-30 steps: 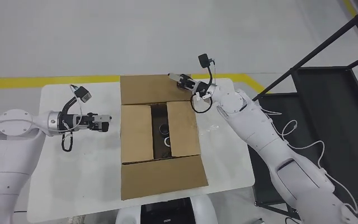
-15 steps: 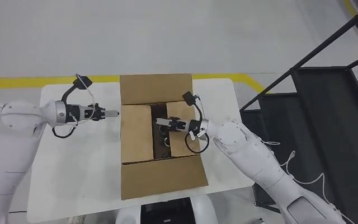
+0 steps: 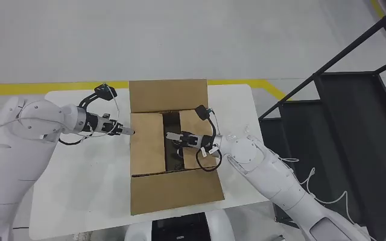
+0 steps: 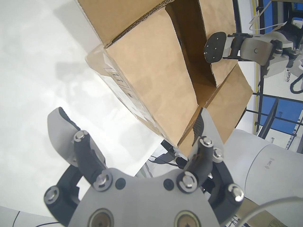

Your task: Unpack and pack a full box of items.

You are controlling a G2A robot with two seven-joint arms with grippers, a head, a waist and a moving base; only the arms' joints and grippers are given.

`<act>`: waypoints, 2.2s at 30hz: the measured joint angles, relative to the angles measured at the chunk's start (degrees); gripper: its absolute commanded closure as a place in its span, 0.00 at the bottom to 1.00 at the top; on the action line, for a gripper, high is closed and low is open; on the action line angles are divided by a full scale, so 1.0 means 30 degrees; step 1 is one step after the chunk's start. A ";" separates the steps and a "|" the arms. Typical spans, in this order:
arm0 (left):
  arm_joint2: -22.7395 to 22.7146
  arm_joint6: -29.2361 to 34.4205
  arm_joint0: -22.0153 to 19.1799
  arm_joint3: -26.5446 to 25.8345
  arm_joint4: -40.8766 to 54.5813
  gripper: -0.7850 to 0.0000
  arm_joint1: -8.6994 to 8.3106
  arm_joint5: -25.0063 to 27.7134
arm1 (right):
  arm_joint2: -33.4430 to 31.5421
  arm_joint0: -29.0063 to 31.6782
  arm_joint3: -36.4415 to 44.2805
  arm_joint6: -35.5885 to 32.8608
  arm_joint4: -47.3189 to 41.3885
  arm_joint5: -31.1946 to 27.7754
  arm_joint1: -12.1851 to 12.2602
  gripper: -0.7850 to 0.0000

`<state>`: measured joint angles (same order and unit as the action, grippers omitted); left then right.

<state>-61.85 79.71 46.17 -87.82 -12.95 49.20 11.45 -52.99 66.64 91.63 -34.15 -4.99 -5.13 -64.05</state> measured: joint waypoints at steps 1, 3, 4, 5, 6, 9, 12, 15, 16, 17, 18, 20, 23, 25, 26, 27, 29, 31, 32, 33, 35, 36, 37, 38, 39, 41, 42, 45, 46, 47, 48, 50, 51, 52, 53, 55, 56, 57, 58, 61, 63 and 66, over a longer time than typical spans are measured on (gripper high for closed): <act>0.0000 0.0000 0.0000 0.0000 0.0000 0.00 0.0000 0.0000 | 0.0000 0.0000 0.0000 0.0000 0.0000 0.0000 0.0000 0.00; 0.0000 0.0000 0.0000 0.0000 -0.0001 0.00 0.0000 0.0000 | 0.0000 0.0000 0.0000 0.0000 0.0001 0.0000 0.0000 0.00; 0.0000 0.0000 0.0000 0.0000 -0.0001 0.00 0.0000 0.0000 | 0.0000 0.0000 0.0000 0.0000 0.0001 0.0000 0.0000 0.00; 0.0000 0.0000 0.0000 0.0000 -0.0001 0.00 0.0000 0.0000 | 0.0000 0.0000 0.0000 0.0000 0.0001 0.0000 0.0000 0.00; 0.0000 0.0000 0.0000 0.0000 -0.0001 0.00 0.0000 0.0000 | 0.0000 0.0000 0.0000 0.0000 0.0001 0.0000 0.0000 0.00; 0.0000 0.0000 0.0000 0.0000 -0.0001 0.00 0.0000 0.0000 | 0.0000 0.0000 0.0000 0.0000 0.0001 0.0000 0.0000 0.00; 0.0000 0.0000 0.0000 0.0000 -0.0001 0.00 0.0000 0.0000 | 0.0000 0.0000 0.0000 0.0000 0.0001 0.0000 0.0000 0.00; 0.0000 0.0000 0.0000 0.0000 -0.0001 0.00 0.0000 0.0000 | 0.0000 0.0000 0.0000 0.0000 0.0001 0.0000 0.0000 0.00; 0.0000 0.0000 0.0000 0.0000 -0.0001 0.00 0.0000 0.0000 | 0.0000 0.0000 0.0000 0.0000 0.0001 0.0000 0.0000 0.00; 0.0000 0.0000 0.0000 0.0000 -0.0001 0.00 0.0000 0.0000 | 0.0000 0.0000 0.0000 0.0000 0.0001 0.0000 0.0000 0.00; 0.0000 0.0000 0.0000 0.0000 -0.0001 0.00 0.0000 0.0000 | 0.0000 0.0000 0.0000 0.0000 0.0001 0.0000 0.0000 0.00; 0.0000 0.0000 0.0000 0.0000 -0.0001 0.00 0.0000 0.0000 | 0.0000 0.0000 0.0000 0.0000 0.0001 0.0000 0.0000 0.00; 0.0000 0.0000 0.0000 0.0000 0.0000 0.00 0.0000 0.0000 | 0.0000 0.0000 0.0000 0.0000 0.0001 0.0000 0.0000 0.00; 0.0000 0.0000 0.0000 0.0000 0.0000 0.00 0.0000 0.0000 | 0.0000 0.0000 0.0000 0.0000 0.0001 0.0000 0.0000 0.00; 0.0000 0.0000 0.0000 0.0000 0.0000 0.00 0.0000 0.0000 | 0.0000 0.0000 0.0000 0.0000 0.0001 0.0000 0.0000 0.00; 0.0000 0.0000 0.0000 0.0000 0.0000 0.00 0.0000 0.0000 | 0.0003 0.0002 0.0003 -0.0001 0.0000 0.0000 -0.0001 0.00; 0.0000 0.0000 0.0000 0.0000 0.0000 0.00 0.0000 0.0000 | 0.0204 -0.0002 0.0020 -0.0129 0.0041 0.0075 -0.0048 0.00; 0.0000 0.0000 0.0000 0.0000 0.0000 0.00 0.0000 0.0000 | 0.0593 -0.0271 -0.0150 -0.0313 0.0196 0.0300 -0.0176 0.00; 0.0000 0.0000 0.0000 0.0000 0.0000 0.00 0.0000 0.0000 | 0.0722 -0.0409 -0.0253 -0.0297 0.0131 0.0366 -0.0242 0.00; 0.0000 0.0000 0.0000 0.0000 0.0000 0.00 0.0000 0.0000 | 0.0871 -0.0585 -0.0410 -0.0244 0.0000 0.0432 -0.0331 0.00; 0.0000 0.0000 0.0000 0.0000 0.0000 0.00 0.0000 0.0000 | 0.1065 -0.0823 -0.0705 -0.0084 -0.0133 0.0579 -0.0458 0.00; 0.0000 0.0000 0.0000 0.0000 0.0000 0.00 0.0000 0.0000 | 0.1193 -0.0975 -0.0912 0.0072 -0.0103 0.0733 -0.0538 0.00; 0.0000 0.0000 0.0000 0.0000 0.0000 0.00 0.0000 0.0000 | 0.1290 -0.1078 -0.1062 0.0198 -0.0060 0.0854 -0.0597 0.00; 0.0000 0.0000 0.0000 0.0000 0.0000 0.00 0.0000 0.0000 | 0.1387 -0.1177 -0.1206 0.0309 -0.0027 0.0958 -0.0657 0.00; 0.0000 0.0000 0.0000 0.0000 0.0000 0.00 0.0000 0.0000 | 0.1523 -0.1301 -0.1387 0.0395 -0.0063 0.1037 -0.0741 0.00; 0.0000 0.0000 0.0000 0.0000 0.0000 0.00 0.0000 0.0000 | 0.1733 -0.1477 -0.1696 0.0357 -0.0425 0.1043 -0.0884 0.00; 0.0000 0.0000 0.0000 0.0000 0.0000 0.00 0.0000 0.0000 | 0.1888 -0.1618 -0.1955 0.0280 -0.0659 0.1026 -0.0981 0.00; 0.0000 0.0000 0.0000 0.0000 0.0000 0.00 0.0000 0.0000 | 0.2356 -0.1974 -0.2543 0.0042 -0.1040 0.0938 -0.1236 0.00; 0.0000 0.0000 0.0000 0.0000 0.0000 0.00 0.0000 0.0000 | 0.2496 -0.2060 -0.2672 -0.0041 -0.1175 0.0861 -0.1313 0.00; 0.0000 0.0000 0.0000 0.0000 0.0000 0.00 0.0000 0.0000 | 0.2643 -0.2136 -0.2780 -0.0140 -0.1266 0.0784 -0.1386 0.00; 0.0000 0.0000 0.0000 0.0000 0.0000 0.00 0.0000 0.0000 | 0.2870 -0.2234 -0.2862 -0.0297 -0.1293 0.0697 -0.1482 0.00; 0.0000 0.0000 0.0000 0.0000 0.0000 0.00 0.0000 0.0000 | 0.3328 -0.2387 -0.2806 -0.0730 -0.1267 0.0535 -0.1640 0.00; 0.0000 0.0000 0.0000 0.0000 0.0000 0.00 0.0000 0.0000 | 0.3618 -0.2509 -0.2766 -0.1045 -0.1255 0.0442 -0.1743 0.00; 0.0000 0.0000 0.0000 0.0000 0.0000 0.00 0.0000 0.0000 | 0.3824 -0.2609 -0.2741 -0.1240 -0.1221 0.0377 -0.1820 0.00; 0.0000 0.0000 0.0000 0.0000 0.0000 0.00 0.0000 0.0000 | 0.4018 -0.2706 -0.2725 -0.1404 -0.1197 0.0314 -0.1899 0.00; 0.0000 0.0000 0.0000 0.0000 0.0000 0.00 0.0000 0.0000 | 0.4365 -0.2932 -0.2735 -0.1616 -0.1184 0.0140 -0.2073 0.00; 0.0000 0.0000 0.0000 0.0000 0.0000 0.00 0.0000 0.0000 | 0.4482 -0.3020 -0.2730 -0.1692 -0.1192 0.0033 -0.2144 0.00; 0.0000 0.0000 0.0000 0.0000 0.0000 0.00 0.0000 0.0000 | 0.4575 -0.3129 -0.2715 -0.1767 -0.1263 -0.0140 -0.2225 0.00; 0.0000 0.0000 0.0000 0.0000 0.0000 0.00 0.0000 0.0000 | 0.4602 -0.3203 -0.2700 -0.1779 -0.1288 -0.0264 -0.2274 0.00; 0.0000 0.0000 0.0000 0.0000 0.0000 0.00 0.0000 0.0000 | 0.4522 -0.3334 -0.2444 -0.1700 -0.1251 -0.0639 -0.2362 0.00; 0.0000 0.0000 0.0000 0.0000 0.0000 0.00 0.0000 0.0000 | 0.4349 -0.3311 -0.2136 -0.1671 -0.1163 -0.0831 -0.2363 0.00; 0.0000 0.0000 0.0000 0.0000 0.0000 0.00 0.0000 0.0000 | 0.4046 -0.3176 -0.1522 -0.1679 -0.0946 -0.1010 -0.2314 0.00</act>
<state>-61.85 79.71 46.16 -87.82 -12.95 49.20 11.45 -40.85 57.11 87.07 -39.19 -7.82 -8.16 -70.99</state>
